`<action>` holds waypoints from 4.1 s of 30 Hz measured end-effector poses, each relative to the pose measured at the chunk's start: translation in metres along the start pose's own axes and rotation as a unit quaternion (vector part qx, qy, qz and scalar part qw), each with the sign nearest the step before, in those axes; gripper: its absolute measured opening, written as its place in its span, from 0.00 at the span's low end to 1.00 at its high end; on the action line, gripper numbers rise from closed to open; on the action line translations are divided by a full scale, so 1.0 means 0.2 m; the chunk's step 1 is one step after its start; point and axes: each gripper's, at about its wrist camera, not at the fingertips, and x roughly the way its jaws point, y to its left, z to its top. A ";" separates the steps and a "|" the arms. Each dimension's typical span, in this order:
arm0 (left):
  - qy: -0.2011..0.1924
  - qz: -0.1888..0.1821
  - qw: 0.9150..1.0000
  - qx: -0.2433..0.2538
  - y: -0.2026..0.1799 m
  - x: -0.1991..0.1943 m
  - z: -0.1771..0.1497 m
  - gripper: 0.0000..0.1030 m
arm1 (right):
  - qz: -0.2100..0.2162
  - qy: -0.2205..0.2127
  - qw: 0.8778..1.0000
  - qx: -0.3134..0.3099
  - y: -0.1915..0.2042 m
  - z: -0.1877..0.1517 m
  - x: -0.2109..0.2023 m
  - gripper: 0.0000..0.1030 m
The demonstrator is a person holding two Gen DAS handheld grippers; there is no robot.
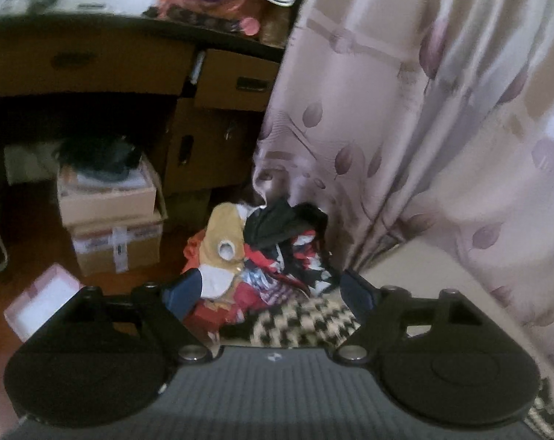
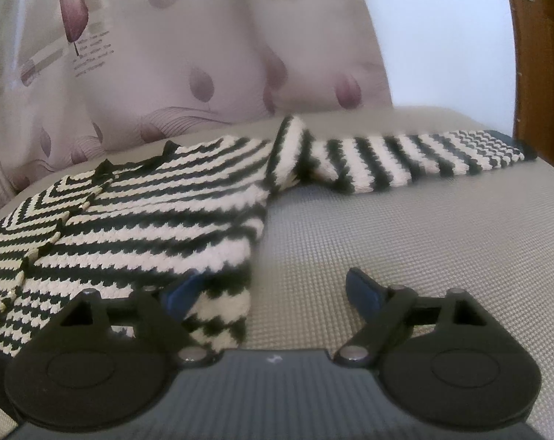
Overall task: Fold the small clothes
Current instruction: 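Carry the sleeve across the cardigan body with the left gripper and release, then grasp the other sleeve's black cuff with the right gripper, then fold the held sleeve across the body with the right gripper and release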
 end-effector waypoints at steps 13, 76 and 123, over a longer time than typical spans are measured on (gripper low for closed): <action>0.260 -0.029 0.963 0.067 -0.15 0.77 -0.01 0.86 | -0.007 0.011 1.000 -0.015 0.01 0.00 0.02 0.86; 0.040 -0.225 0.956 0.182 -1.00 -0.13 -1.04 0.88 | -0.033 -0.060 0.929 0.364 -1.32 0.37 0.11 0.89; 0.078 -0.106 0.960 0.248 -1.11 -0.05 -1.07 1.00 | -0.036 -0.081 0.944 0.319 -1.38 0.75 0.37 0.08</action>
